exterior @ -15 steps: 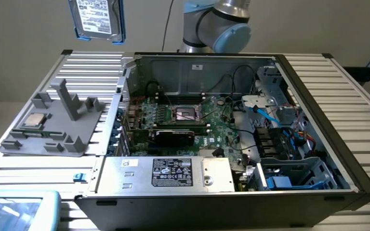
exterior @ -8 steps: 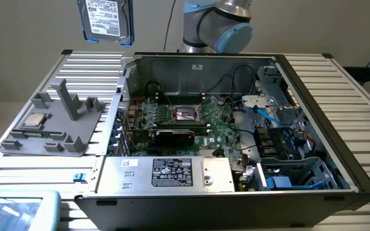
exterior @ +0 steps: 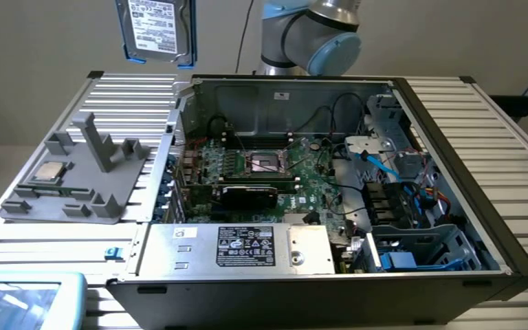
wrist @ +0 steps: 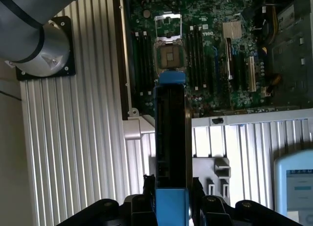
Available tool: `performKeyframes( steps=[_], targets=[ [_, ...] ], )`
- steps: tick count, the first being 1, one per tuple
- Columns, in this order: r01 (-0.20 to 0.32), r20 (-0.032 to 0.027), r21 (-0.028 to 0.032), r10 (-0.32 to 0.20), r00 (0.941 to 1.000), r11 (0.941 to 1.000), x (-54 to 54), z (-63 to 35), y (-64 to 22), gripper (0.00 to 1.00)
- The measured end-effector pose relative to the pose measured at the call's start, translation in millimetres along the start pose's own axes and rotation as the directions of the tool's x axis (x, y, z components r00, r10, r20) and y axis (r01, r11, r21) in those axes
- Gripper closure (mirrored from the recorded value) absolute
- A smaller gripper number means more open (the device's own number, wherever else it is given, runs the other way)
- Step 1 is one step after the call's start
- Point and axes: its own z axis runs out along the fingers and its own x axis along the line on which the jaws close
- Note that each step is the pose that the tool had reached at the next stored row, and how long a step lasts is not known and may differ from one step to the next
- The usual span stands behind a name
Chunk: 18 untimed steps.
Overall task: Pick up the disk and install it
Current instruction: 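Pick up the disk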
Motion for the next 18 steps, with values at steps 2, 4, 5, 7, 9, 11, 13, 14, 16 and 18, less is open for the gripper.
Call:
performKeyframes(
  steps=[2,4,5,7,9,11,13,14,16,18],
  targets=[
    [0.0,0.0,-0.0001,0.0,1.0,1.0,0.0,0.1,0.0,0.63],
    [0.005,-0.0007,-0.006,-0.005,1.0,1.0,-0.5,0.1,0.4,0.63],
    [0.007,-0.001,-0.0097,-0.007,1.0,0.9999,-1.5,0.1,0.9,0.63],
    [0.01,-0.0022,-0.0191,-0.01,0.9999,0.9998,-3.7,0.0,2.2,0.63],
    [0.011,-0.0027,-0.0243,-0.011,0.9999,0.9996,-6.8,-0.1,5.0,0.63],
    [0.011,-0.0029,-0.0266,-0.011,0.9999,0.9996,-9.9,-0.1,9.5,0.63],
    [0.011,-0.0029,-0.0273,-0.011,0.9999,0.9996,-13.4,-0.3,15.9,0.63],
    [0.011,-0.0029,-0.0274,-0.011,0.9999,0.9996,-14.9,-0.3,19.0,0.63],
    [0.011,-0.003,-0.0276,-0.011,0.9999,0.9996,-18.3,-0.3,26.4,0.63],
    [0.011,-0.003,-0.0275,-0.011,0.9999,0.9996,-21.4,-0.5,33.9,0.63]
  ],
)
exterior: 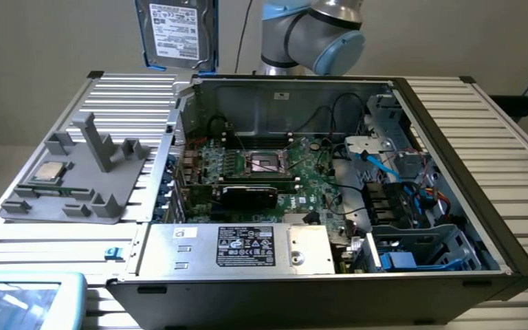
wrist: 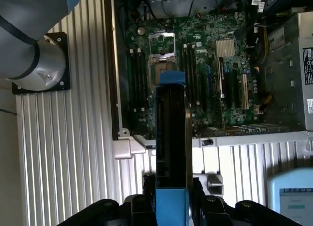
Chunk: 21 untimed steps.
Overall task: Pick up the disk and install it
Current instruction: 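Pick up the disk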
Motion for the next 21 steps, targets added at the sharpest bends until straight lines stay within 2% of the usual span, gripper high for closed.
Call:
performKeyframes(
  steps=[15,21],
  targets=[
    [0.0,0.0001,0.0001,0.0,1.0,1.0,-23.1,0.8,61.7,0.63],
    [0.0,0.0,0.0001,0.0,1.0,1.0,-42.6,0.7,76.6,0.63]
  ],
)
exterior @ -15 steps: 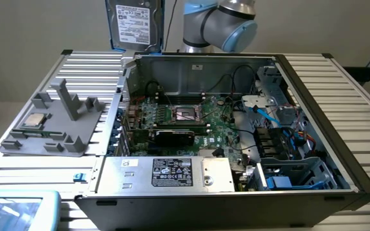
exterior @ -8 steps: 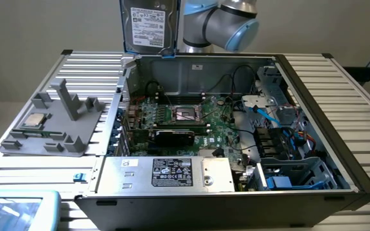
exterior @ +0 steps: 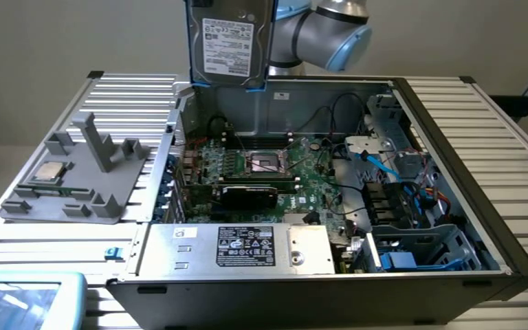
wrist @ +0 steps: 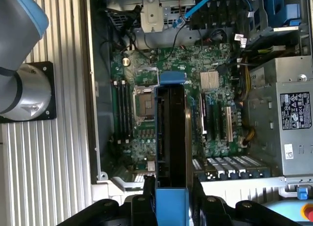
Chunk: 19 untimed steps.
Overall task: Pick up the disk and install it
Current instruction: 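Pick up the disk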
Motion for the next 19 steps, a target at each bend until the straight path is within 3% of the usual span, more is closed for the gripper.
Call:
performKeyframes(
  steps=[9,16,19],
  targets=[
    [0.0,0.0001,0.0012,0.0,1.0,1.0,-31.6,-0.4,16.8,0.63],
    [0.0,-0.0001,0.0014,0.0,1.0,1.0,-54.2,-0.6,35.3,0.63],
    [0.0,-0.0005,-0.0021,0.0,1.0,1.0,-60.8,-0.7,42.0,0.63]
  ],
)
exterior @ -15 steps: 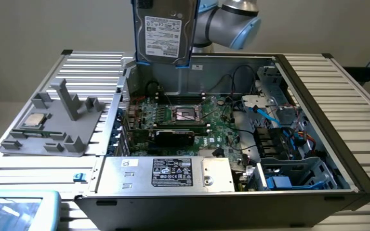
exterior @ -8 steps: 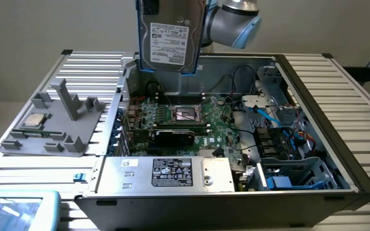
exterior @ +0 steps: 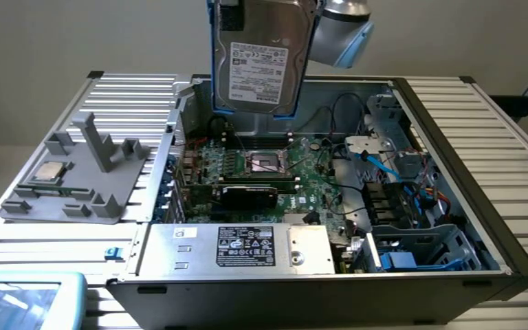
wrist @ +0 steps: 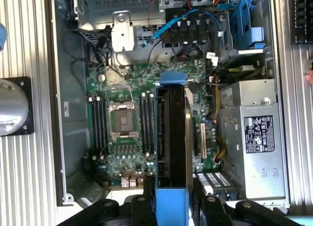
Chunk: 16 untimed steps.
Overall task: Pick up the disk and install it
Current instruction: 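Pick up the disk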
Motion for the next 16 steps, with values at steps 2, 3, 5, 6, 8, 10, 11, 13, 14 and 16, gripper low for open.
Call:
performKeyframes(
  steps=[2,3,5,6,8,10,11,13,14,16],
  targets=[
    [0.0,-0.0007,-0.0036,0.0,1.0,1.0,-4.5,0.0,3.8,0.63],
    [0.0,-0.0012,-0.004,0.0,1.0,1.0,-5.0,0.1,4.2,0.63],
    [0.0,-0.0011,-0.004,0.0,1.0,1.0,-5.0,0.0,4.3,0.63],
    [0.0,-0.0011,-0.004,0.0,1.0,1.0,-5.0,0.0,4.3,0.63],
    [0.001,-0.0012,-0.0048,-0.001,1.0,1.0,-5.3,0.0,4.4,0.63],
    [0.003,-0.0019,-0.0125,-0.003,1.0,0.9999,-6.0,0.0,4.5,0.63],
    [0.003,-0.0025,-0.018,-0.003,1.0,0.9998,-6.5,0.1,4.5,0.63],
    [0.004,-0.0033,-0.0274,-0.004,1.0,0.9996,-7.2,0.0,4.6,0.63],
    [0.004,-0.0031,-0.0277,-0.005,1.0,0.9996,-8.5,-0.1,5.3,0.63],
    [0.004,-0.0033,-0.0279,-0.004,1.0,0.9996,-13.9,0.0,9.5,0.63]
  ],
)
